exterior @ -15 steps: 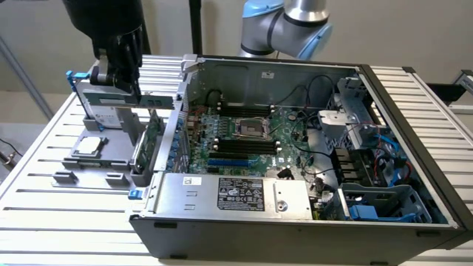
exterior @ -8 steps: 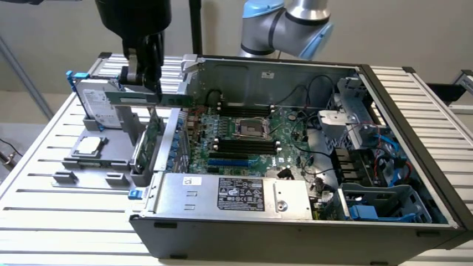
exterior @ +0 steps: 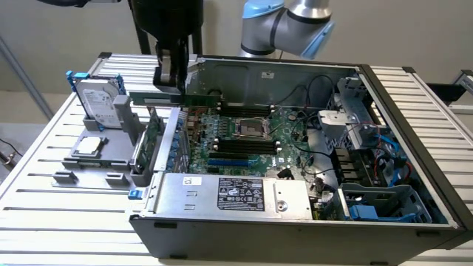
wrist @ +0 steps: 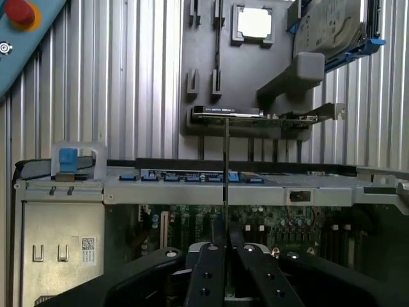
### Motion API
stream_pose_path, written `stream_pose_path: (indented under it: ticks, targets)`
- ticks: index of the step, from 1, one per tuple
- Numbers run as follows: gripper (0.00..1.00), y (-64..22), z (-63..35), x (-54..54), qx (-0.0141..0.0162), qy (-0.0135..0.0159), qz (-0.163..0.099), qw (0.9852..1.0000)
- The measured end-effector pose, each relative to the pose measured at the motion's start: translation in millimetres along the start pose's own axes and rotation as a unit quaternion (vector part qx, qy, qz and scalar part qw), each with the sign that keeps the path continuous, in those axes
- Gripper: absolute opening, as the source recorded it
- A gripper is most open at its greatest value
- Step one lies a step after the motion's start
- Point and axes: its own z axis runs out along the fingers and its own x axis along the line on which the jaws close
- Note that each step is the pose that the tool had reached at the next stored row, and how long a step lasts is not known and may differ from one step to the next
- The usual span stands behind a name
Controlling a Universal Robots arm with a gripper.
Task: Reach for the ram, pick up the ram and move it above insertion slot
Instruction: 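Pick up the ram and move it above insertion slot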
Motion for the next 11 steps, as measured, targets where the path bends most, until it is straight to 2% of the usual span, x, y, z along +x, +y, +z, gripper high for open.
stream_pose_path:
  ticks: [11]
  targets:
    - [0.13, -47.1, -2.7, 0.4, -0.0002, 0.0001, -0.003, 1.0]
